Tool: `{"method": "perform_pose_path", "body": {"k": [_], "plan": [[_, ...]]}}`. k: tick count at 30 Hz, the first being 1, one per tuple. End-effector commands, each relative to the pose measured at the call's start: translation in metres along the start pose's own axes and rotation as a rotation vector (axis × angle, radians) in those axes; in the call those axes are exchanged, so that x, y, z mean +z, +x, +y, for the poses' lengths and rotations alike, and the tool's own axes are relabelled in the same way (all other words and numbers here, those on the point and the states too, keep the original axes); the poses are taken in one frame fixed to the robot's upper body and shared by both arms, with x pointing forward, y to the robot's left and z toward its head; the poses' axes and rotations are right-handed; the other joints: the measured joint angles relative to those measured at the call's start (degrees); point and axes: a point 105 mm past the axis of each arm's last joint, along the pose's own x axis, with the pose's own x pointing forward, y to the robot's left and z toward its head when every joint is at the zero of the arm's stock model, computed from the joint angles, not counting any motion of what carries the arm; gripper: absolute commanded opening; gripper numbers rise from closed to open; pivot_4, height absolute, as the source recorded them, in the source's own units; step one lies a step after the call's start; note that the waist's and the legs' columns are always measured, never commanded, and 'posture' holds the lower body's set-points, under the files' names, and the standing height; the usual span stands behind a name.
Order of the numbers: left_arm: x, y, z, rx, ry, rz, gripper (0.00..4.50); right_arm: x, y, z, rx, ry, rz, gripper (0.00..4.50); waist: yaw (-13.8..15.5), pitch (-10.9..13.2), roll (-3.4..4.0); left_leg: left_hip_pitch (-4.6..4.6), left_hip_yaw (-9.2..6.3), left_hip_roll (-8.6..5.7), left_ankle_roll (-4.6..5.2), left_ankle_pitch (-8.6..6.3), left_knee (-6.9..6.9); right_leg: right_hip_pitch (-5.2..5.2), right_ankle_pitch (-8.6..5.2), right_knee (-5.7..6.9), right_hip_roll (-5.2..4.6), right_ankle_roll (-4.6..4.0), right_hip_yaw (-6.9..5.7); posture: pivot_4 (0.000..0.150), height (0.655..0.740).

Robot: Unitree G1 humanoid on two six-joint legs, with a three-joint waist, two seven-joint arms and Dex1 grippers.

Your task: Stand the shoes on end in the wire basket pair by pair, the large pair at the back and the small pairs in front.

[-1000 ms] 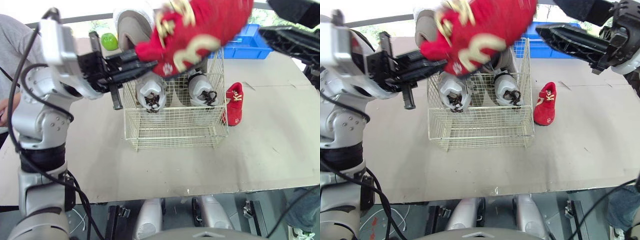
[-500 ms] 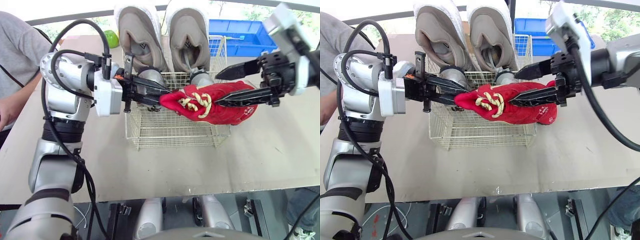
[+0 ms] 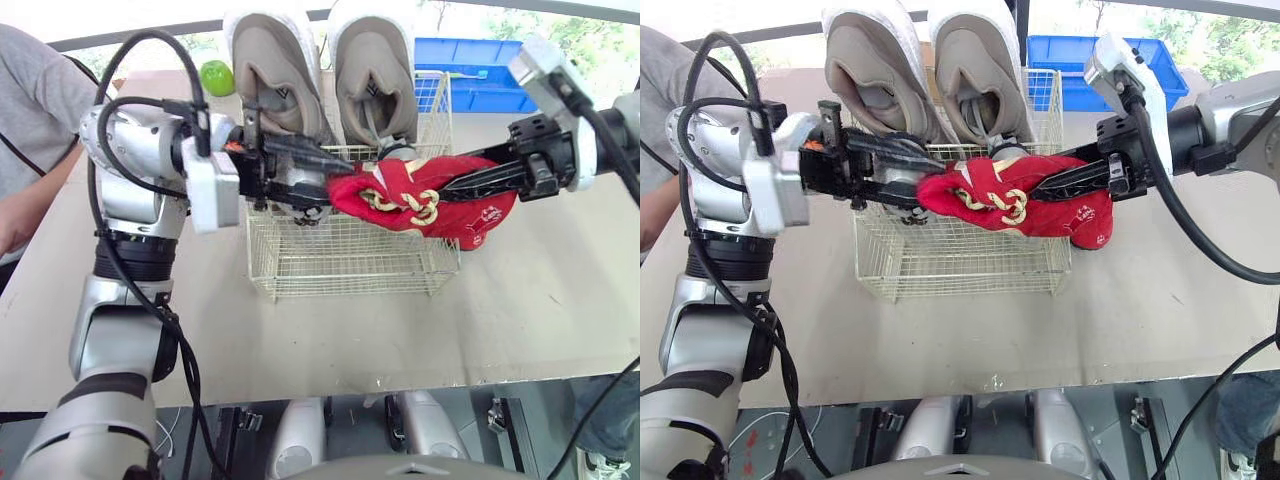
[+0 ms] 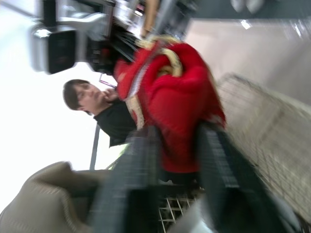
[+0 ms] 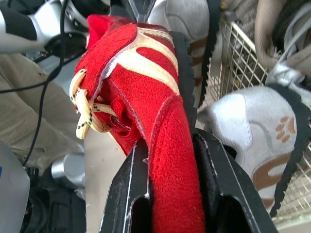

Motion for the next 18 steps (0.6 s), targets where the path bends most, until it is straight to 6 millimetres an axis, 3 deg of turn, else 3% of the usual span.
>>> {"method": "perform_pose_path", "body": {"k": [1,2,5,9,13,18], "plan": [[0.018,-0.016,0.027,0.320,-0.532,-0.184,3.92,0.008,-0.007,0.004,-0.013,-0.007,-0.080,0.27,-0.1,0.0,0.00,0.00,-0.04,0.01,0.00,0.00,0.00,-0.02,0.00,0.02,0.01,0.00,-0.01,0.150,0.7400],[0.017,-0.018,0.026,0.371,-0.684,-0.203,4.18,0.010,-0.008,0.006,-0.004,-0.002,-0.115,0.27,-0.1,0.0,-0.03,-0.01,-0.17,0.02,0.00,0.00,0.00,-0.07,-0.03,0.15,-0.06,0.05,-0.01,0.150,0.7400],[0.017,-0.014,0.002,0.400,-0.990,-0.222,4.22,0.011,-0.010,0.018,0.046,-0.003,-0.224,0.27,-0.2,0.0,-0.04,0.02,-0.28,0.05,0.00,0.00,0.02,-0.05,-0.05,0.24,-0.11,0.10,-0.06,0.150,0.7400],[0.020,-0.001,-0.027,0.448,-1.242,-0.304,4.22,0.016,-0.004,0.026,0.062,0.000,-0.371,0.26,0.0,0.0,-0.03,0.06,-0.30,-0.07,-0.02,0.01,0.06,-0.07,-0.11,0.52,-0.22,0.18,-0.11,0.150,0.7400],[0.024,0.021,-0.047,0.483,-1.353,-0.379,4.22,0.023,0.006,0.023,0.009,0.029,-0.507,0.25,0.0,0.0,-0.05,0.17,-0.27,-0.10,-0.03,0.02,0.16,0.04,-0.11,0.64,-0.26,0.17,-0.05,0.150,0.7400],[0.028,0.029,-0.053,0.520,-1.397,-0.441,4.22,0.028,0.011,0.024,-0.023,0.066,-0.609,0.24,0.2,0.0,-0.04,0.15,-0.19,-0.18,-0.08,0.05,0.28,0.09,-0.10,0.66,-0.15,0.15,-0.04,0.150,0.7400]]}}
